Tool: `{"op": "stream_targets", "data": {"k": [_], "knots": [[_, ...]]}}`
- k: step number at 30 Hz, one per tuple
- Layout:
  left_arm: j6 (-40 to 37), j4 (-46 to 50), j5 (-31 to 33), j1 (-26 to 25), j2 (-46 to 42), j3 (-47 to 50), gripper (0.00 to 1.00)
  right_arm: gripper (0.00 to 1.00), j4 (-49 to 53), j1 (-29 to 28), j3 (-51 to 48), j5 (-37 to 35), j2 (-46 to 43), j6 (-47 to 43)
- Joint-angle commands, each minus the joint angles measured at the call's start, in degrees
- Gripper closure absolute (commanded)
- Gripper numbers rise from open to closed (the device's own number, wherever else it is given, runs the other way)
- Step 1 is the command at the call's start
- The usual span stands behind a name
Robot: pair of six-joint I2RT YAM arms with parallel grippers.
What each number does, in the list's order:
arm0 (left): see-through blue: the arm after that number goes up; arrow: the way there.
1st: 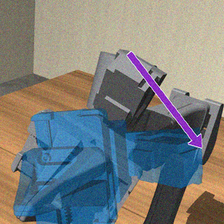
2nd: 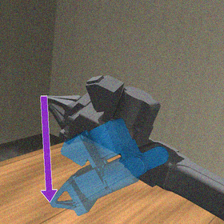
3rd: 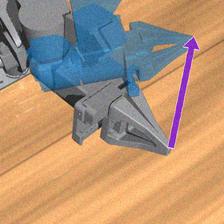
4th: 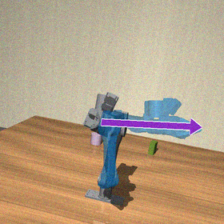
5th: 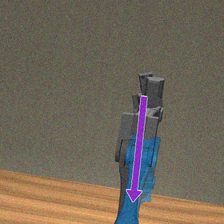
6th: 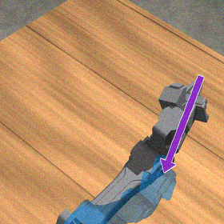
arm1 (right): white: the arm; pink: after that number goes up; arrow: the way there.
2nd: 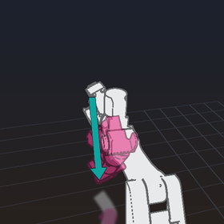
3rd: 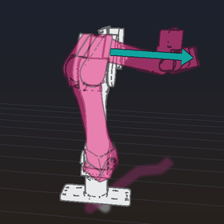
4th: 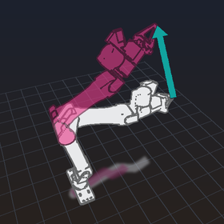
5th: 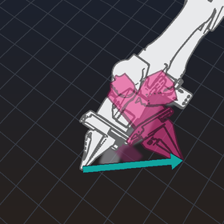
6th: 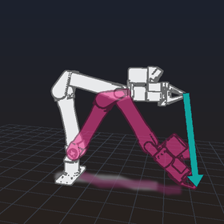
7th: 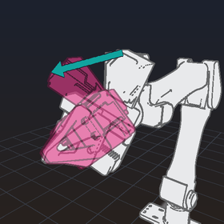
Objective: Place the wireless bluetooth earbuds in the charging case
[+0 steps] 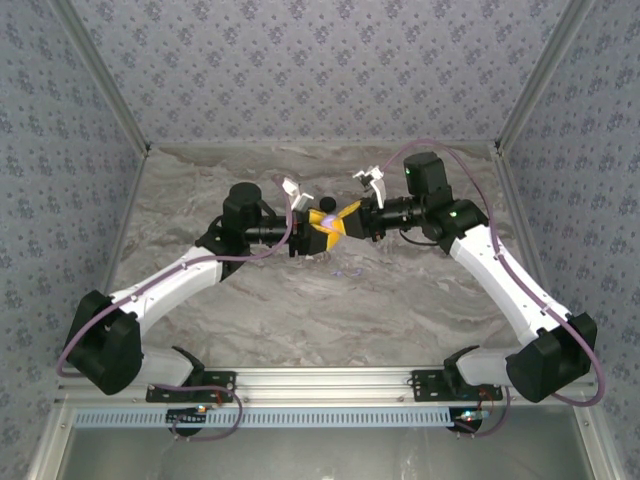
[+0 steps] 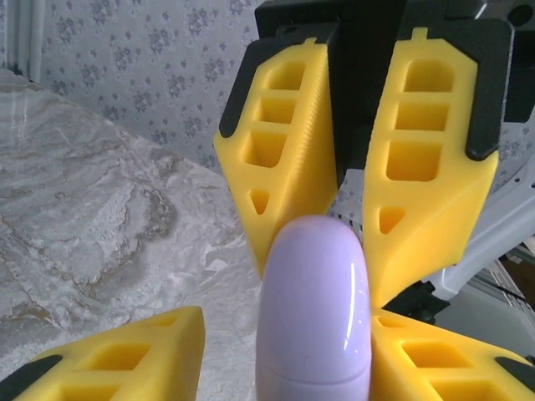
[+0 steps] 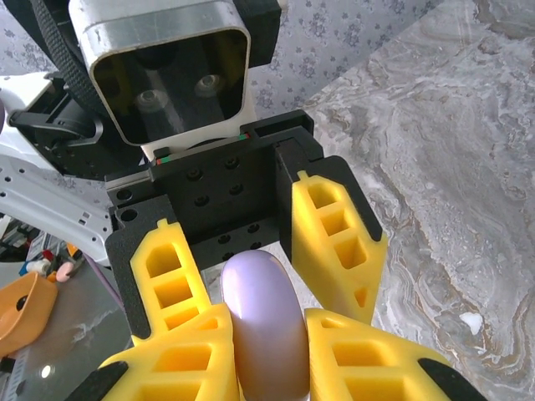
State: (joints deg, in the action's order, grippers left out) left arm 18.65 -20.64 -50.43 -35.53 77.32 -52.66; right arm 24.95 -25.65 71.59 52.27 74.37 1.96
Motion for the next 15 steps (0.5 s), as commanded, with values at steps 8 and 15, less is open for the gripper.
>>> {"op": "stream_targets", "data": {"k": [8, 15], "knots": [[2.7, -8.3, 2.8, -0.2, -1.9, 2.5, 0.57, 0.79, -2.0, 0.3, -0.9, 0.1, -1.6, 2.3], [3.4, -9.2, 2.3, -0.2, -2.0, 2.6, 0.57, 0.79, -1.8, 0.5, -1.4, 0.3, -1.7, 2.1]]}}
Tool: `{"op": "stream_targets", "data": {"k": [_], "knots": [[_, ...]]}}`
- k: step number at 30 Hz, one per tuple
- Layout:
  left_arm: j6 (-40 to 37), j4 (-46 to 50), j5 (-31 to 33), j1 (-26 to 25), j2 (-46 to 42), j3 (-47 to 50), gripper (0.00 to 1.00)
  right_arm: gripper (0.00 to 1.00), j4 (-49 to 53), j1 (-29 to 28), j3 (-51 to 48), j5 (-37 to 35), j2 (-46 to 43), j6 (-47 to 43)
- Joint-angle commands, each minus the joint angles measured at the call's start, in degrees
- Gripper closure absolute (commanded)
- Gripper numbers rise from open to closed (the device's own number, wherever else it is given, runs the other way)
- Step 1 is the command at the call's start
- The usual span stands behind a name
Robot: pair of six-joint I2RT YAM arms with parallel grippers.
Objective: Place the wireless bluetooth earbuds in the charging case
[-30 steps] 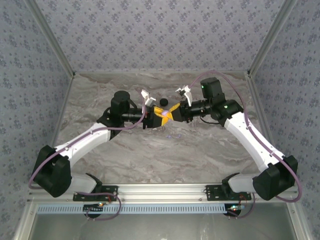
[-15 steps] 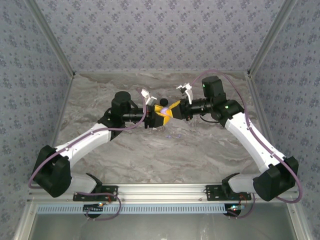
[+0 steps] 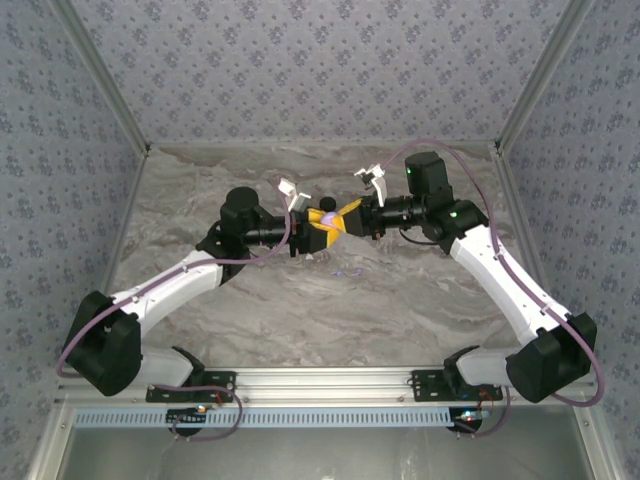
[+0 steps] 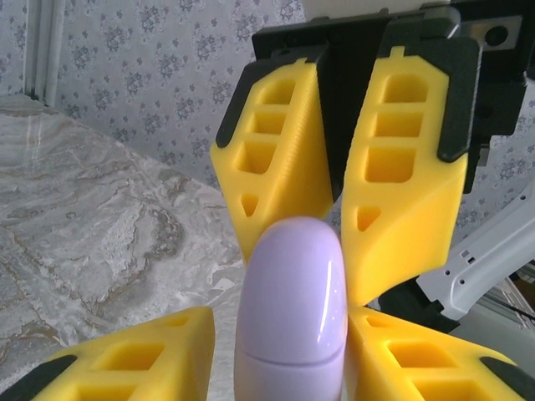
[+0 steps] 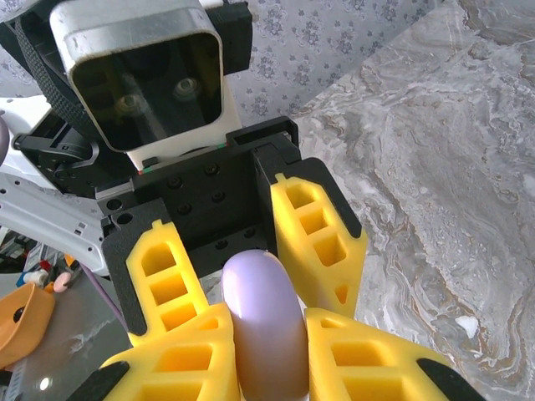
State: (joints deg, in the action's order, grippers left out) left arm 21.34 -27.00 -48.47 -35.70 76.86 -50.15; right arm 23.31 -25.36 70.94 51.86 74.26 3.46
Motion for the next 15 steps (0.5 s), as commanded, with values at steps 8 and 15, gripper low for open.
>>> {"op": "stream_targets", "data": {"k": [8, 15], "knots": [[0.5, -2.3, -0.9, -0.1, -1.2, -0.1, 0.71, 0.79, 0.1, 0.1, -0.7, 0.9, -2.1, 0.4], [-0.8, -2.5, 0.0, -0.6, -1.2, 0.4, 0.88, 0.72, 0.9, 0.0, -0.6, -0.6, -2.9, 0.3]]}}
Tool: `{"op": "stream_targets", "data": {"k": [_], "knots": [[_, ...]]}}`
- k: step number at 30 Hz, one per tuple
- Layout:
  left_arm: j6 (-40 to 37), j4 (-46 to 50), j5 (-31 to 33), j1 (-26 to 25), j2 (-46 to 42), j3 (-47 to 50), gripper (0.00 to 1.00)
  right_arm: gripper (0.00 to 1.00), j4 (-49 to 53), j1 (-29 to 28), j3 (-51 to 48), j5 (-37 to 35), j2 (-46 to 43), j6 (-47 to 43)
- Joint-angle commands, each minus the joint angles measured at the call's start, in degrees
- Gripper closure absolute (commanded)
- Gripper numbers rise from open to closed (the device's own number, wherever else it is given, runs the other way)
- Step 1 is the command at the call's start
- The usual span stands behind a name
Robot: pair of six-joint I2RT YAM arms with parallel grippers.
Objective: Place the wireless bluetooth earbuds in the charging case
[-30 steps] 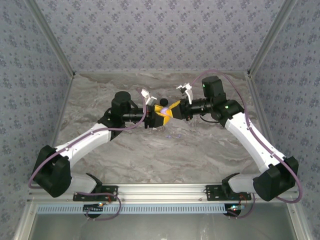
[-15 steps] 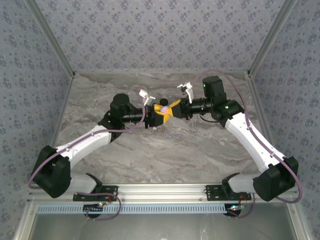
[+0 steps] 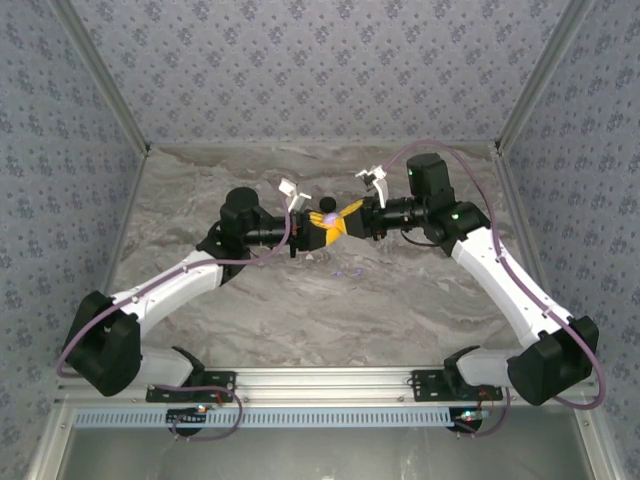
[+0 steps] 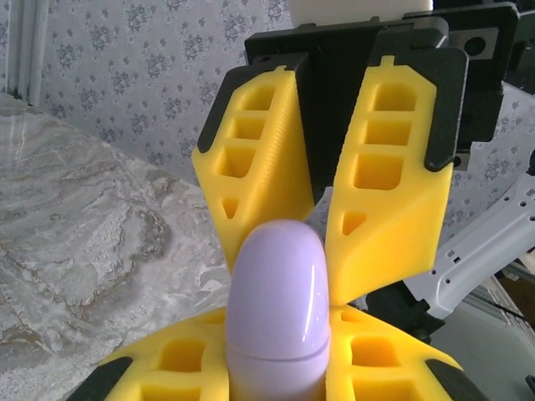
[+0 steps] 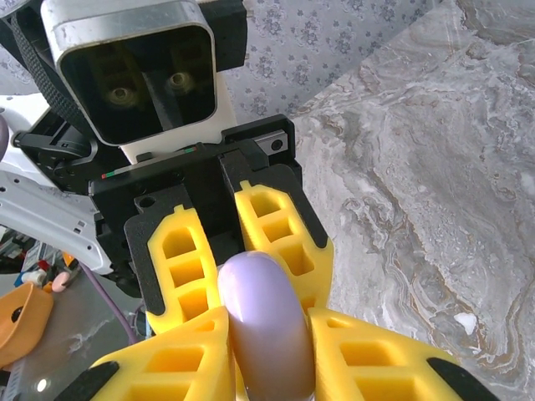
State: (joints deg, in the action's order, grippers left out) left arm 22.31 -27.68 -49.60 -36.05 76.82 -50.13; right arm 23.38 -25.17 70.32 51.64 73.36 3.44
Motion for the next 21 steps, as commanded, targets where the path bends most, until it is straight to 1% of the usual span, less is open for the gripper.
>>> {"op": "stream_targets", "data": {"k": [1, 5, 8, 15, 21], "knots": [[-2.9, -2.1, 1.8, -0.6, -1.6, 0.9, 0.88, 0.7, 1.3, -0.4, 0.1, -0.9, -2.2, 0.0], [-7.6, -2.2, 3.0, -1.7, -3.7, 2.7, 0.87, 0.61, 4.5, -1.1, 0.6, -3.7, -2.7, -1.7], [-9.5, -1.2, 3.0, -2.0, -4.2, 2.7, 0.87, 0.57, 5.8, -1.3, 0.9, -5.3, -2.7, -2.5], [-11.2, -1.0, 2.8, -2.5, -4.7, 2.8, 0.86, 0.52, 7.8, -2.0, 1.6, -6.6, -2.6, -3.7], [-13.6, 0.5, 2.9, -3.1, -5.7, 2.8, 0.86, 0.5, 8.7, -2.1, 2.0, -9.8, -2.2, -3.9]]}}
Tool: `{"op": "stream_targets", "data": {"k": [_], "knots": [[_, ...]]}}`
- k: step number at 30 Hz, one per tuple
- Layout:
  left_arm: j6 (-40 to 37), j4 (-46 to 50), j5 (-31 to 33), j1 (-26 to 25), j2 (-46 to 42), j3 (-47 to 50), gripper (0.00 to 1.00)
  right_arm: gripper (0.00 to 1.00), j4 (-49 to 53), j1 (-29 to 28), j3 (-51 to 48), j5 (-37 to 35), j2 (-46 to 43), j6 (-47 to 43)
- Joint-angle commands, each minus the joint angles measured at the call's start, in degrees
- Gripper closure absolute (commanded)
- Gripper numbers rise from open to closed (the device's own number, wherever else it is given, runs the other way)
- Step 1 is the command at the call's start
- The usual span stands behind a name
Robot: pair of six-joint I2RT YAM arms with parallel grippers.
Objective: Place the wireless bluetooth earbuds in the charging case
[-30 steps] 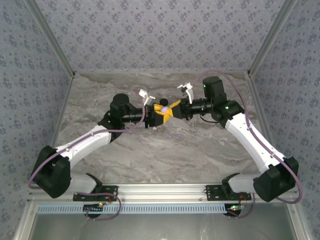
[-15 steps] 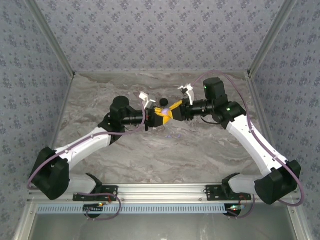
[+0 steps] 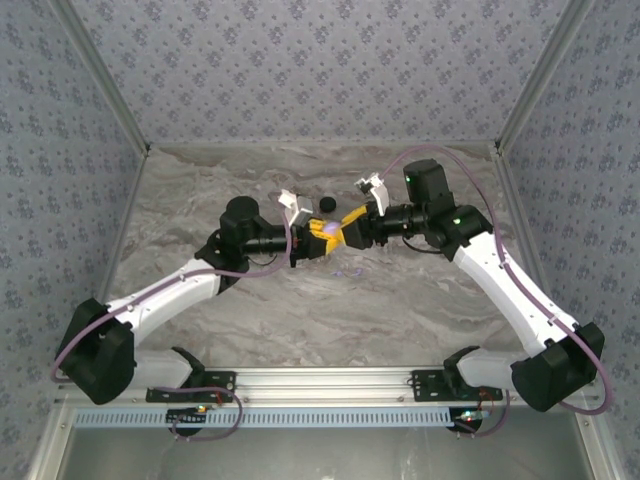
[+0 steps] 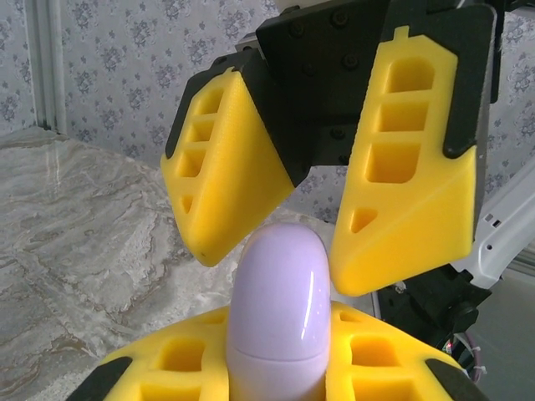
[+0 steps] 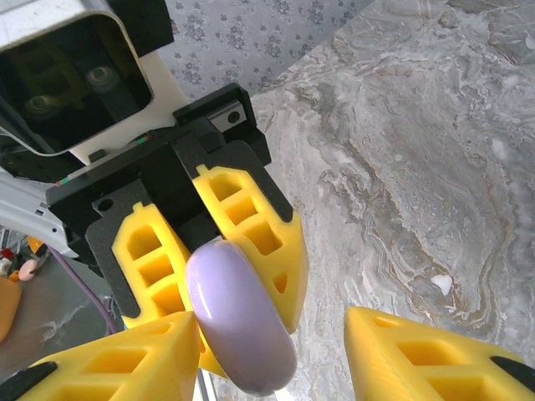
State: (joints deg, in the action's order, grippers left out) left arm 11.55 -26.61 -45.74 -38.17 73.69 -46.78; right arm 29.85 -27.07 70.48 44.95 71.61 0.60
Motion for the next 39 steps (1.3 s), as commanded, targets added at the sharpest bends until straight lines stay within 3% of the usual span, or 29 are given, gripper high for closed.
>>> {"op": "stream_targets", "data": {"k": [1, 18, 23, 28, 32, 39], "knots": [[-3.4, -0.1, -0.8, -1.1, -2.8, -0.6, 0.86, 0.49, 2.3, -0.2, 1.9, -3.9, -0.4, -0.9], [-7.3, 1.3, 0.5, -2.3, -4.2, 0.2, 0.83, 0.46, 2.6, 0.2, 2.8, -10.4, 0.4, 0.8], [-7.0, 1.3, 4.2, -2.3, -4.0, 1.1, 0.81, 0.42, 2.2, 0.6, 2.6, -12.4, -1.2, 2.0], [-4.8, -2.5, 6.3, -2.2, -3.9, 4.4, 0.79, 0.4, 2.8, 1.4, 1.3, -18.9, -4.7, 3.9], [-0.5, -9.0, 6.9, -2.4, -4.6, 8.2, 0.78, 0.39, 6.9, 4.0, -1.4, -26.0, -6.1, 6.2], [-0.4, -12.3, 9.6, -4.9, -8.8, 12.6, 0.77, 0.4, 9.1, 7.6, -11.4, -25.0, -3.5, 9.7]]}}
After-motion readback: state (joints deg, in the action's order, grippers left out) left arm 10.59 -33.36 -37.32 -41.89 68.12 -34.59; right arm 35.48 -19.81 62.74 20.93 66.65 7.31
